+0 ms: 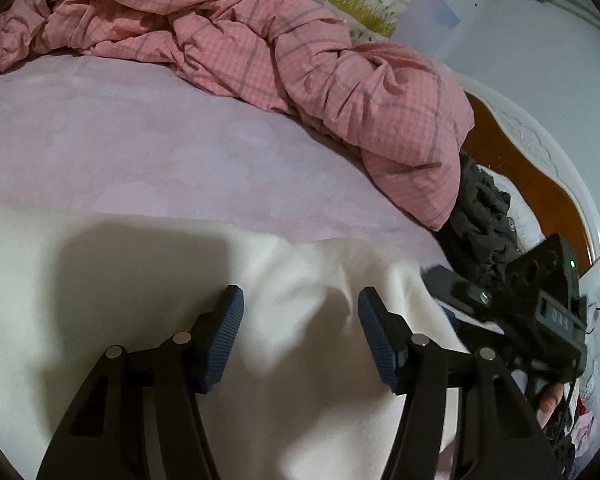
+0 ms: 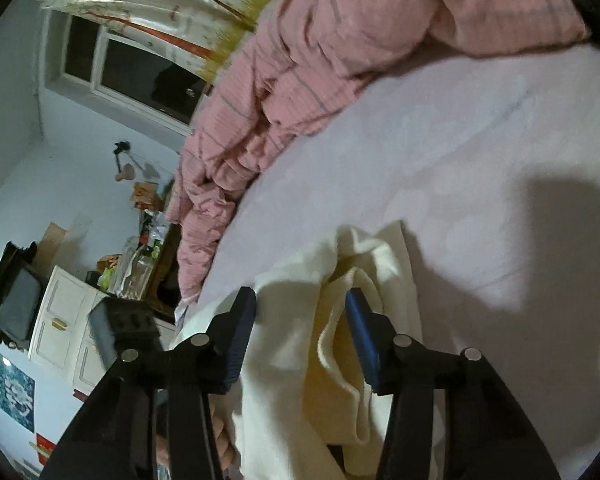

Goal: Fold large clothes

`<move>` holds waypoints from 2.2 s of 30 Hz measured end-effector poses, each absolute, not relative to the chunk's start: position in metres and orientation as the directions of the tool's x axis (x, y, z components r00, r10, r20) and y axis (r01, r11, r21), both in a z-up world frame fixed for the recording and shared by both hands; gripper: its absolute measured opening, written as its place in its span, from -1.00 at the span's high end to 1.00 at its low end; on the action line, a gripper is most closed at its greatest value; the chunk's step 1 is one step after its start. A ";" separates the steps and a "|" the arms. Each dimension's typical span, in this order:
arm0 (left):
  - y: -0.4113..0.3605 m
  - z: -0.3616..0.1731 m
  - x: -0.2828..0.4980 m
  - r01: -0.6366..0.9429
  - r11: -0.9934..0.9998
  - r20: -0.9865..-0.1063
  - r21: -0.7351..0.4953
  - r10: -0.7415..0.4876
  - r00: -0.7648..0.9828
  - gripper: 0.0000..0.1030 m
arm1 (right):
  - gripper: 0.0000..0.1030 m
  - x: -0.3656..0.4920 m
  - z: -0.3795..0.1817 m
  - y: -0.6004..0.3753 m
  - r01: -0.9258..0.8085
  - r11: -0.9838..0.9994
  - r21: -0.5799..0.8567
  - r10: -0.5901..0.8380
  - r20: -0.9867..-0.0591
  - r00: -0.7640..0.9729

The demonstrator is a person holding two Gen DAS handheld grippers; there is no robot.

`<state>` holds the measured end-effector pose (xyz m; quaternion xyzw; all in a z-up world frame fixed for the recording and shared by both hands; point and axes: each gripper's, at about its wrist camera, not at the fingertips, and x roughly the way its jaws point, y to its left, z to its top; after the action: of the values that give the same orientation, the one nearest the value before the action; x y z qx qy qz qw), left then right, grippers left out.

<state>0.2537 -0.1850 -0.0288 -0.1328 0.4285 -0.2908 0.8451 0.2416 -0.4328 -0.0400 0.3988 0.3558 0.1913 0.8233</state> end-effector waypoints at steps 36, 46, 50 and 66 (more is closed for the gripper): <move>-0.175 0.014 0.223 0.406 0.839 -0.599 -0.363 -0.543 0.588 -0.10 | 1.00 0.218 -0.028 -0.422 0.266 0.957 0.113 -0.066 -0.811 0.581; -0.131 0.102 0.141 0.466 0.830 -0.362 -0.307 -0.555 0.749 -0.11 | 0.99 0.168 0.015 -0.366 -0.090 0.926 0.368 0.343 -0.713 0.612; -0.111 0.079 0.118 0.430 0.874 -0.433 -0.227 -0.486 0.759 -0.11 | 1.00 0.160 -0.017 -0.370 0.156 0.963 0.221 0.093 -0.812 0.576; 0.131 -0.015 0.088 -0.082 0.922 -0.573 -0.378 -0.163 0.803 -0.20 | 0.47 0.061 -0.036 -0.349 0.140 0.861 0.489 0.259 -0.658 0.707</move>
<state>0.0880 0.1308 -0.0153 -0.1961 0.3130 -0.0217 0.9290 0.0605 -0.3487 -0.0361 0.2614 0.3811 0.0337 0.8861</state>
